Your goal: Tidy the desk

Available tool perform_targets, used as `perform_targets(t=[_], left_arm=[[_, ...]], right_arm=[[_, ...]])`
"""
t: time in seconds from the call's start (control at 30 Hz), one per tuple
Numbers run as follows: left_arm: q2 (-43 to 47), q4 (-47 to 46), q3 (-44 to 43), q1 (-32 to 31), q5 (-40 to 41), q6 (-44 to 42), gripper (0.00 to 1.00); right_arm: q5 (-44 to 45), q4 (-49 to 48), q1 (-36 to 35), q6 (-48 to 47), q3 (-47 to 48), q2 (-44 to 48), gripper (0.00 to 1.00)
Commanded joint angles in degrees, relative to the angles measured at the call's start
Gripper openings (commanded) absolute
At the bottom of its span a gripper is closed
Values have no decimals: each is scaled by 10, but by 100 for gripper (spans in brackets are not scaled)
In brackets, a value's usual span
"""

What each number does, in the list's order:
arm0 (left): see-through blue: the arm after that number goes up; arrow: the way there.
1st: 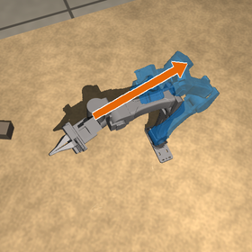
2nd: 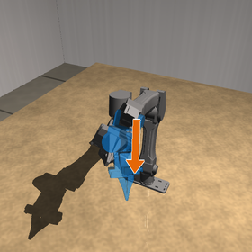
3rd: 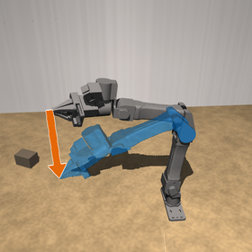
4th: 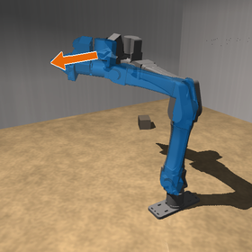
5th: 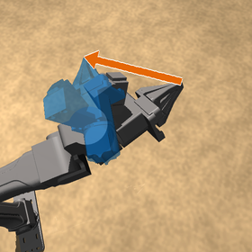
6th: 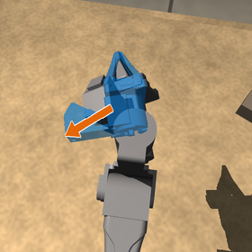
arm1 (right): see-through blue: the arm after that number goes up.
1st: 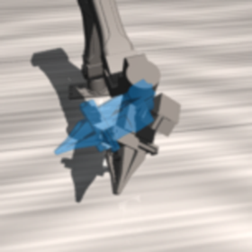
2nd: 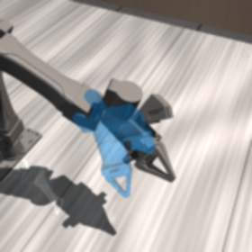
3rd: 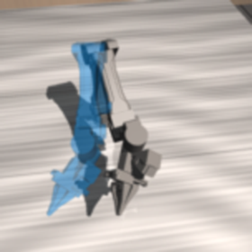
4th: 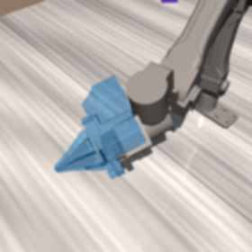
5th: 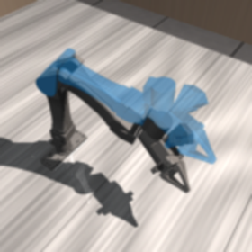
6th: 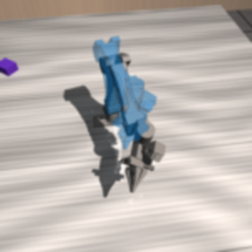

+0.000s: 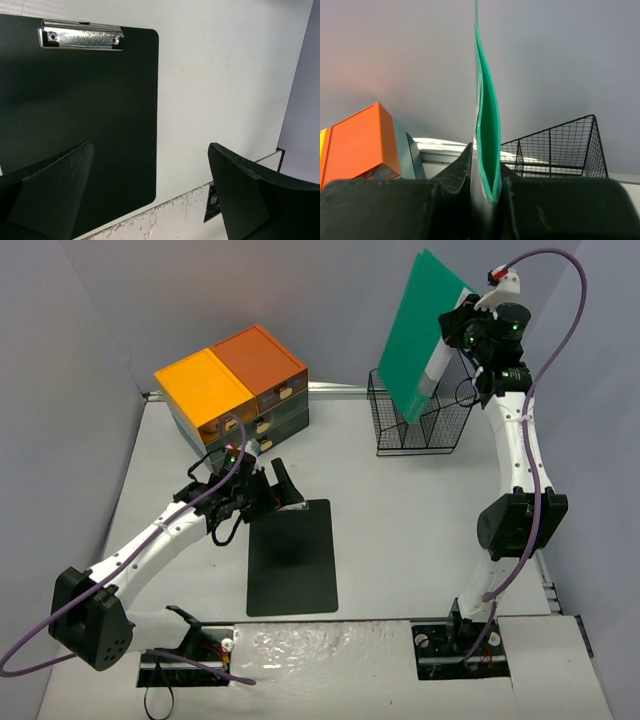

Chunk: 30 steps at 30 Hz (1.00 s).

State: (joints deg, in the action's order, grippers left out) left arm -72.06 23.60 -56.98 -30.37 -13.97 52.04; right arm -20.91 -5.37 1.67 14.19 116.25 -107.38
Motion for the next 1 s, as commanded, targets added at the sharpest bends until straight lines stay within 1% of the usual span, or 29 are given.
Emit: perform_targets(t=[0.0,0.2,0.5,0.63,0.87,0.97], left_arm=[[20,9,-38,3,-4,-18,97],[12,13,-40,2,-9,-21,97],[-4,38,-60,2,-13,-43,97],[-11,49,-66,2,-15,-50,97],[-23,53,-74,2,-20,-59,97],[-32,54,-79,2,-25,-63,97]], right_arm=[[33,-118,-2,-8,-11,18,0],[51,-181,-3,-4,-41,31,0],[75,-258,0,-21,-52,19,0],[86,-270,0,-26,-49,12,0],[102,-308,4,-45,-121,34,0],[105,-326,11,-45,-166,44,0]])
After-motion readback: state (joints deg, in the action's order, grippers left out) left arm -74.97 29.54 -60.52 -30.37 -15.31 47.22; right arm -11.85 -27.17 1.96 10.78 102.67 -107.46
